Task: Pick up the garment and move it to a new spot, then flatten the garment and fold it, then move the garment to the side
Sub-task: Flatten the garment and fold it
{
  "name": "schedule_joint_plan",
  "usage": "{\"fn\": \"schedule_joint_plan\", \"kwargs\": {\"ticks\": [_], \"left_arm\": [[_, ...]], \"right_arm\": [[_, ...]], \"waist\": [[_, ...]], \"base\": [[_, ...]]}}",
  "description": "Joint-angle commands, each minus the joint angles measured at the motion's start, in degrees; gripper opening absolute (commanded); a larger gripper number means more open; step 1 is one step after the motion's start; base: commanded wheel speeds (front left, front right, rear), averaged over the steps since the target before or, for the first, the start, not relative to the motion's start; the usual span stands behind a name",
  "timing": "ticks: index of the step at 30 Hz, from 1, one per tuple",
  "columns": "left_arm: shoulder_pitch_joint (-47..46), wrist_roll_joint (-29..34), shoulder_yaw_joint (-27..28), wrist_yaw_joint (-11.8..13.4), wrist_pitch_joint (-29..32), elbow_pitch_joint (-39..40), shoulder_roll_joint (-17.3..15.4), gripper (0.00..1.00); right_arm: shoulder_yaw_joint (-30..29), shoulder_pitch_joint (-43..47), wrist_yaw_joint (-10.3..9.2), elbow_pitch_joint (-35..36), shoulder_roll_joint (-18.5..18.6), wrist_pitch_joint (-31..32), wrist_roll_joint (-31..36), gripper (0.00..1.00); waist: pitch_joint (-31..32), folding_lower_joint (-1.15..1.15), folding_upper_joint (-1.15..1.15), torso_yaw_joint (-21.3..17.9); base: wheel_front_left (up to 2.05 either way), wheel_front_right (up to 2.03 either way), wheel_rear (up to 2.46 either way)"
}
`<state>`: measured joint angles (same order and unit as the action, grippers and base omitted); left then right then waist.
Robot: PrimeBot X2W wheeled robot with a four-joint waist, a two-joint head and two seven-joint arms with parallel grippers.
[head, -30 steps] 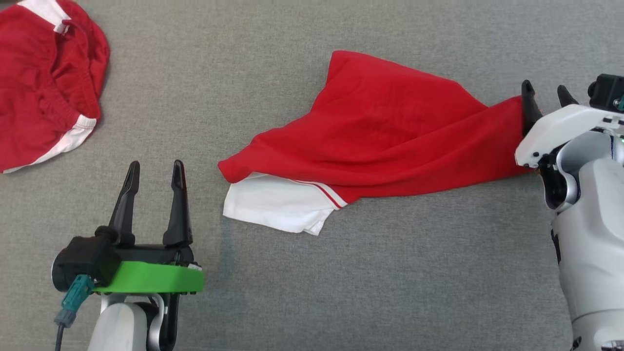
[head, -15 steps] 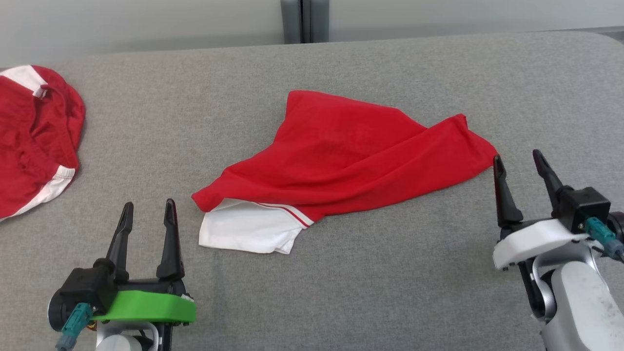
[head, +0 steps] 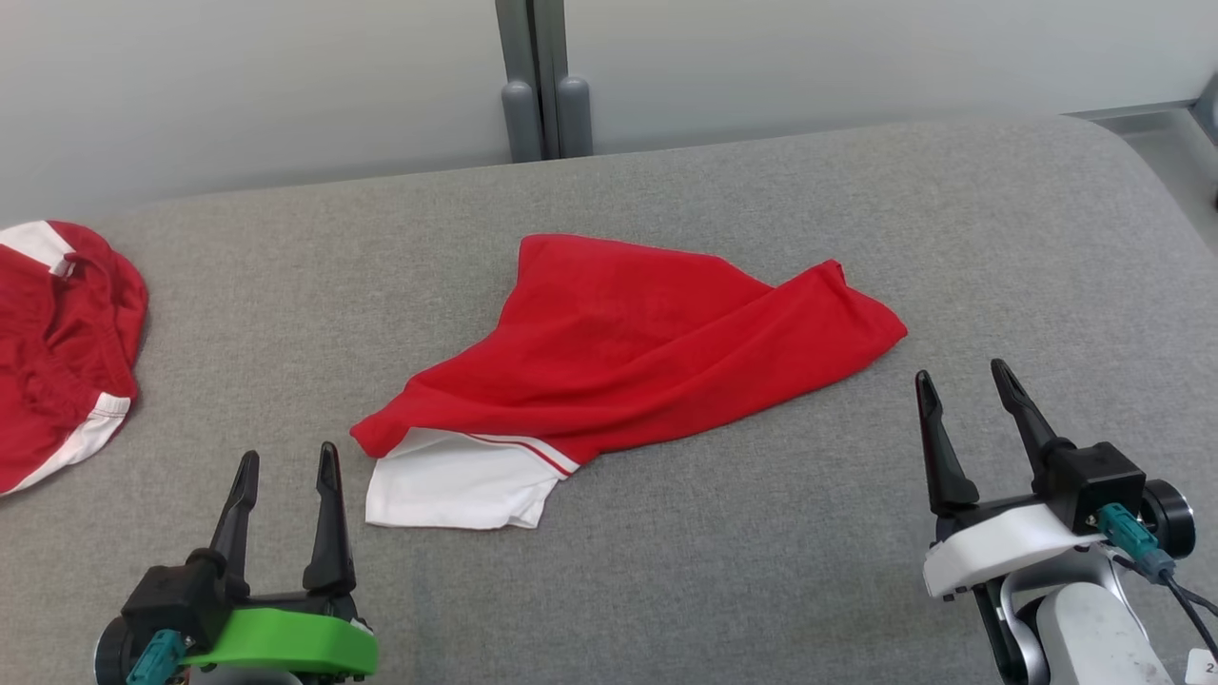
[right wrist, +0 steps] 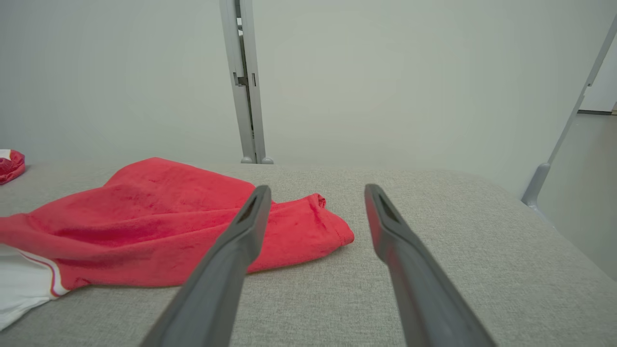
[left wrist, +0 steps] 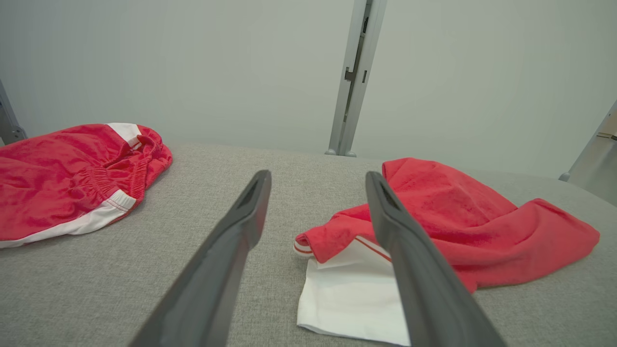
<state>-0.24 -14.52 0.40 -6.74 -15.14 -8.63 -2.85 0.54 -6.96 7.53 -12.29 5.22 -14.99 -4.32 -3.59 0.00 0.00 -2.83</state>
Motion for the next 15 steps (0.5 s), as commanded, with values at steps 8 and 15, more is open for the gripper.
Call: {"fn": "schedule_joint_plan", "kwargs": {"ticks": [8,15], "left_arm": [[2.3,-0.8,0.7,-0.3,0.0,0.0,-0.1,1.00],[2.4,-1.0,0.5,-0.3,0.0,0.2,-0.1,1.00]], "right_arm": [[-0.5,2.3,-0.08,1.3,-0.9,-0.2,-0.7,1.00],[-0.4,2.3,-0.08,1.0,-1.2,-0.2,-0.9,1.00]], "waist": [[1.8,0.00,0.00,-0.2],[2.0,0.00,0.00,0.4]], "base": [[0.00,0.00,0.00],[0.00,0.00,0.00]]}}
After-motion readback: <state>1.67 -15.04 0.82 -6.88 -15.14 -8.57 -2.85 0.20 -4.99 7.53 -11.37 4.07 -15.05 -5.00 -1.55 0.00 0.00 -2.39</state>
